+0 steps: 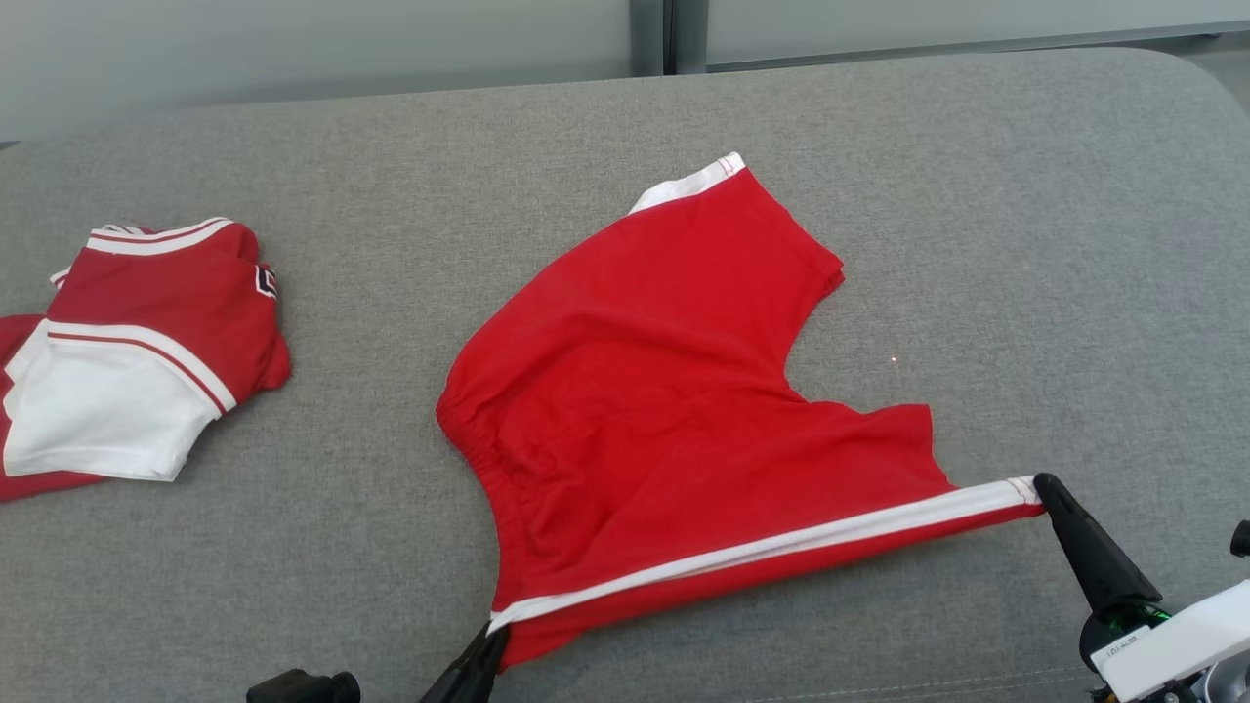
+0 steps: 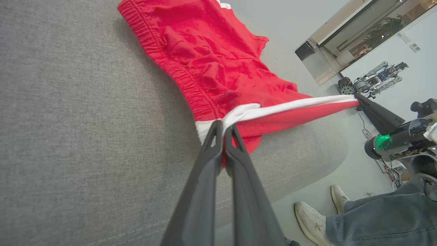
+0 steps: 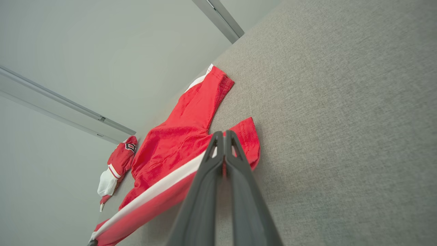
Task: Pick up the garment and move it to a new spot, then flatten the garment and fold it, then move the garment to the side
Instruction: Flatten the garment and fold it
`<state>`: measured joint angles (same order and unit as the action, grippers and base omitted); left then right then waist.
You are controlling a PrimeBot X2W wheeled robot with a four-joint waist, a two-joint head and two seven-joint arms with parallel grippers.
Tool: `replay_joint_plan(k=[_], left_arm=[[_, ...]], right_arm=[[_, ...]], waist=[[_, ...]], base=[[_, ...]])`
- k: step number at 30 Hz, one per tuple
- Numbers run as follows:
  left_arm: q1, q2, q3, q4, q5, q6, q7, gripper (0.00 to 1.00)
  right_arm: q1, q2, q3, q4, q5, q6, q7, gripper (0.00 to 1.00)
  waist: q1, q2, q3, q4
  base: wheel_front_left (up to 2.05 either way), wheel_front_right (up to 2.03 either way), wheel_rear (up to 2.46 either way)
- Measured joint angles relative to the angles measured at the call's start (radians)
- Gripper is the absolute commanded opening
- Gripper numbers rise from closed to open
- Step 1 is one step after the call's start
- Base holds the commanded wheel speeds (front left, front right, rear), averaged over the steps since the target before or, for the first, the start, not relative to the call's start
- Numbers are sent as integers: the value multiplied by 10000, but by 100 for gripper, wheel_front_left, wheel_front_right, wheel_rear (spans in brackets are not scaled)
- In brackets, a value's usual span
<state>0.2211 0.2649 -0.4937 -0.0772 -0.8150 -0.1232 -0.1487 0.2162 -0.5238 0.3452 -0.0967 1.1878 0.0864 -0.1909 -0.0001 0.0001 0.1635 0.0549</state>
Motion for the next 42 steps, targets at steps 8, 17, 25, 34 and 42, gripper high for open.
replay_joint_plan(k=[8, 17, 25, 34, 42], left_arm=[[35, 58, -105, 349, -334, 0, 167, 0], [33, 111, -257, 736, -343, 0, 247, 9], [-16, 79, -334, 1035, -341, -2, 240, 38], [-367, 10, -527, 1486, -339, -4, 171, 100], [-358, -136, -669, 1814, -412, -4, 161, 100]], right_arm=[[236, 13, 472, 130, -6, -167, 345, 0], [235, -268, 865, 255, -690, -314, 633, 0], [155, -445, 1151, 407, -1473, -541, 702, 0], [-100, -420, 1404, 709, -2029, -746, 748, 89], [-134, -265, 1536, 867, -2109, -874, 748, 100]], waist=[[0, 0, -129, -215], [0, 0, -131, -504], [0, 0, -57, -526], [0, 0, -194, -490], [0, 0, -497, -510]], base=[[0, 0, 0], [0, 0, 0], [0, 0, 0], [0, 0, 0], [0, 0, 0]])
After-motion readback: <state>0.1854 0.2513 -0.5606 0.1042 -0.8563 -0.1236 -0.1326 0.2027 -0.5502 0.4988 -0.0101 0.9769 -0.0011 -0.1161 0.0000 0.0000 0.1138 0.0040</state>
